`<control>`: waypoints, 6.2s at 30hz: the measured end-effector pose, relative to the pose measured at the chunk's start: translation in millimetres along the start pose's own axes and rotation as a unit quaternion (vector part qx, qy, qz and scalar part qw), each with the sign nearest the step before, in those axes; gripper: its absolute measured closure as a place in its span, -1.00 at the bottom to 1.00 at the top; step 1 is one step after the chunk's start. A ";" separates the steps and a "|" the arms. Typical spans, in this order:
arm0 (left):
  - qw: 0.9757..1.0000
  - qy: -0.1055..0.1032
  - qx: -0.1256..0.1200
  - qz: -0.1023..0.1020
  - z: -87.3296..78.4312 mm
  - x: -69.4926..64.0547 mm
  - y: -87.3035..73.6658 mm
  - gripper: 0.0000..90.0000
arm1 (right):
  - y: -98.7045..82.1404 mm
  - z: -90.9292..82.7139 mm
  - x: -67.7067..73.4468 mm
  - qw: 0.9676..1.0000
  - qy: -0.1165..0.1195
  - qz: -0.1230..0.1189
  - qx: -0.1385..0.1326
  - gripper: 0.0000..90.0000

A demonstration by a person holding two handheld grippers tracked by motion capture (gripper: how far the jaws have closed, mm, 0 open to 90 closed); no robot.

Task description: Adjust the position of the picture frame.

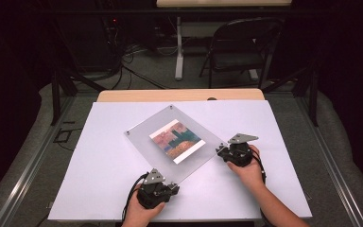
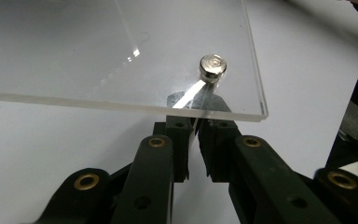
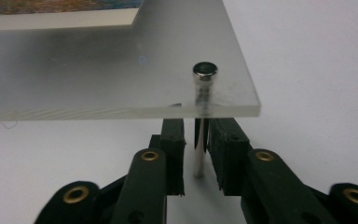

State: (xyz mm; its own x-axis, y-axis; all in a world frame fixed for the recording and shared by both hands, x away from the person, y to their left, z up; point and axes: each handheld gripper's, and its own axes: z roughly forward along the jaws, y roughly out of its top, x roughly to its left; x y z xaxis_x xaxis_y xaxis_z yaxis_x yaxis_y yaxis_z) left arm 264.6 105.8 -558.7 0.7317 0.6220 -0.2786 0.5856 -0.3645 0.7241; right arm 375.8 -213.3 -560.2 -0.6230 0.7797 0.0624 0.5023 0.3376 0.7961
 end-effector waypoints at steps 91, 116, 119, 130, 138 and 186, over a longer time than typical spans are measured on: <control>0.993 0.089 -0.042 -0.058 -17.7 87.5 43.0 0.87 | -0.8 -14.8 27.1 0.998 0.050 0.031 -0.013 0.90; 0.994 0.091 -0.023 -0.055 -9.6 92.0 34.7 0.86 | -9.6 -5.9 29.3 0.999 0.043 0.019 0.008 0.90; 0.994 0.089 -0.024 -0.058 -9.7 92.3 34.2 0.85 | -10.2 -5.8 29.8 0.999 0.042 0.021 0.004 0.90; 0.994 0.087 -0.031 -0.067 -9.7 92.5 32.6 0.82 | -10.0 -6.5 30.3 0.999 0.044 0.022 0.007 0.76; 0.994 0.072 -0.046 -0.067 -10.3 88.2 28.9 0.29 | -8.4 -14.3 36.1 0.999 0.037 0.003 -0.005 0.17; 0.994 0.102 -0.032 -0.034 -56.4 72.3 9.9 0.00 | -26.4 -68.0 36.4 1.000 0.013 0.017 -0.007 0.03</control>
State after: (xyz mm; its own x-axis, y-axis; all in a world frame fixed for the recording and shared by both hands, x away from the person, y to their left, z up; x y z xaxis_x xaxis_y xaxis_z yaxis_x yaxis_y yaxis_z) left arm 303.6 186.3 -536.0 0.6014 0.7737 -0.1992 0.6035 -0.2765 0.7479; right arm 299.1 -229.7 -538.0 -0.6216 0.7762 0.1058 0.5153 0.3035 0.8015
